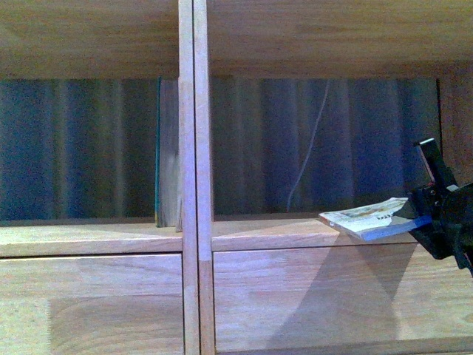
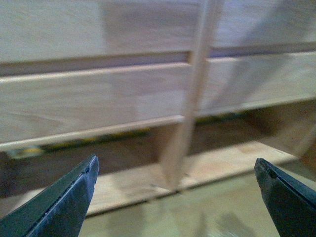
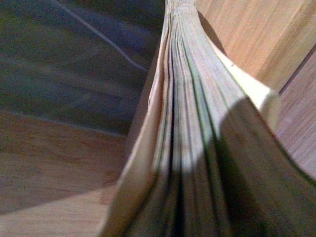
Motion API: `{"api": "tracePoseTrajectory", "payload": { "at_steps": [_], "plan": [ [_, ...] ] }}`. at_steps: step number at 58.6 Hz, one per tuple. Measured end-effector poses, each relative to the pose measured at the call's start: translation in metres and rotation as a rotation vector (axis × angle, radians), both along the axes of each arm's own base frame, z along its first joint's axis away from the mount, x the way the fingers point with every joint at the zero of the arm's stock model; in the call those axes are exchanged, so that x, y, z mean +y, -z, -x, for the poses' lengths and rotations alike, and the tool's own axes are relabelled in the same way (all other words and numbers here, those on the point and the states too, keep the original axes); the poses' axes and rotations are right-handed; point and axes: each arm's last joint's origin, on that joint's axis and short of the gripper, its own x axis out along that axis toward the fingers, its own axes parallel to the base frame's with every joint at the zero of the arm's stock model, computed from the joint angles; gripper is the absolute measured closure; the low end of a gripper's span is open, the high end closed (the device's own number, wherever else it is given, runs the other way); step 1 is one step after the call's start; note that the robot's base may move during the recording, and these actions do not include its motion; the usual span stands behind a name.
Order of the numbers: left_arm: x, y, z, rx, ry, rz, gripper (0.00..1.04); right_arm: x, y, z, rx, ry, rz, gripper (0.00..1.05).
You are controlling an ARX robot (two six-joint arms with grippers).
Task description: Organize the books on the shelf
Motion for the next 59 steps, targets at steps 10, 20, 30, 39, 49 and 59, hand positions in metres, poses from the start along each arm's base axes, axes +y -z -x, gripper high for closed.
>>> {"api": "tracePoseTrajectory", "payload": {
  "at_steps": [10, 20, 30, 39, 49, 59],
  "plan": [
    [0.018, -0.048, -0.035, -0.103, 0.113, 0.045, 0.07, -0.011, -0.003, 0.011, -0.061, -0.027, -0.003, 0.97],
    [0.045, -0.092, -0.119, -0.031, 0.053, 0.188, 0.07, -0.014, -0.044, 0.037, -0.222, -0.101, 0.039, 0.97],
    [0.048, -0.12, -0.179, 0.047, 0.051, 0.305, 0.07, -0.002, -0.07, 0.056, -0.328, -0.187, 0.116, 0.97],
    [0.034, -0.149, -0.222, 0.118, 0.083, 0.416, 0.07, 0.009, -0.081, 0.064, -0.393, -0.248, 0.182, 0.97],
    [-0.004, -0.194, -0.236, 0.146, 0.251, 0.544, 0.07, 0.015, -0.09, 0.071, -0.48, -0.284, 0.207, 0.97],
    [-0.041, -0.216, -0.225, 0.178, 0.401, 0.63, 0.07, 0.019, -0.094, 0.087, -0.568, -0.304, 0.208, 0.97]
  ]
}}
